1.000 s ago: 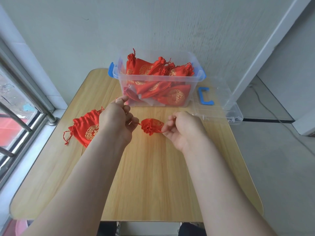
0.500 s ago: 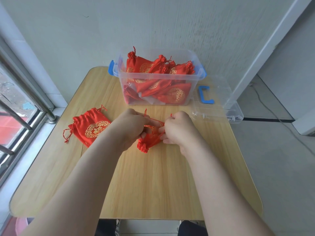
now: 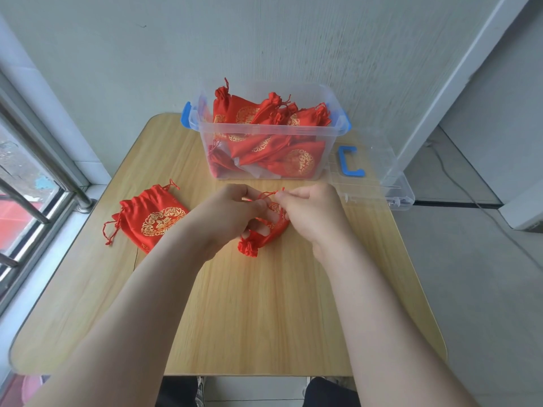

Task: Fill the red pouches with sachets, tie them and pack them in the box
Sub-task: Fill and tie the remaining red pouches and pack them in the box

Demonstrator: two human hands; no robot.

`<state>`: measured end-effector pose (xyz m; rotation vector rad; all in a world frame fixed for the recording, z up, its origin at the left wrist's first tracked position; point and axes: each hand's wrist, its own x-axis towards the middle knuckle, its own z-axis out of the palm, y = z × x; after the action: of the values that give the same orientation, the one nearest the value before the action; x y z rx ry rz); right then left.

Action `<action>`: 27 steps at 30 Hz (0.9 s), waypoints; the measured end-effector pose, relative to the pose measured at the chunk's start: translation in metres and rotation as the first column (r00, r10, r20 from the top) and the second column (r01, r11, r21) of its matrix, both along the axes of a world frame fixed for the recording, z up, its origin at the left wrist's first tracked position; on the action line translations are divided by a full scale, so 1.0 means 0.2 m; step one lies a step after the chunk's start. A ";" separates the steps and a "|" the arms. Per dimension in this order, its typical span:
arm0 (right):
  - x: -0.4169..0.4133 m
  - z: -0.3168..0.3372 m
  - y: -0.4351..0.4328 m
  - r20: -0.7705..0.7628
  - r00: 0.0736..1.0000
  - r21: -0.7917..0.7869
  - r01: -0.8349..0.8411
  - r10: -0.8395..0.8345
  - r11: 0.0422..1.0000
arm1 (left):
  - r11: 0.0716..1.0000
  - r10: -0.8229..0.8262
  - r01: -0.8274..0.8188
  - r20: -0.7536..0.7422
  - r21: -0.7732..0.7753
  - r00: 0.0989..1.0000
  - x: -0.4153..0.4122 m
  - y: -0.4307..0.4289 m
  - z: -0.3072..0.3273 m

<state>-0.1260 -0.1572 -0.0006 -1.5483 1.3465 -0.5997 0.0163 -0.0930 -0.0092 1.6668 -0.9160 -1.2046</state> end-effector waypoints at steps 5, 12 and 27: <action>-0.01 -0.01 -0.01 0.153 0.988 0.171 -0.028 0.001 0.985 | 0.999 -0.043 0.044 0.031 -0.024 0.999 -0.01 0.00 0.02; 0.02 -0.02 -0.01 0.190 0.982 0.133 -0.007 -0.019 0.991 | 0.993 -0.114 0.114 0.084 -0.004 0.990 -0.01 0.01 0.02; 0.01 -0.01 -0.04 0.130 0.985 0.088 0.105 -0.116 0.991 | 0.987 0.155 -0.153 -0.022 0.052 0.988 0.02 0.00 0.01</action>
<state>-0.1240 -0.1645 -0.0029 -1.3504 1.3437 -0.6982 0.0199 -0.0937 -0.0066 1.7250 -0.7322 -1.1496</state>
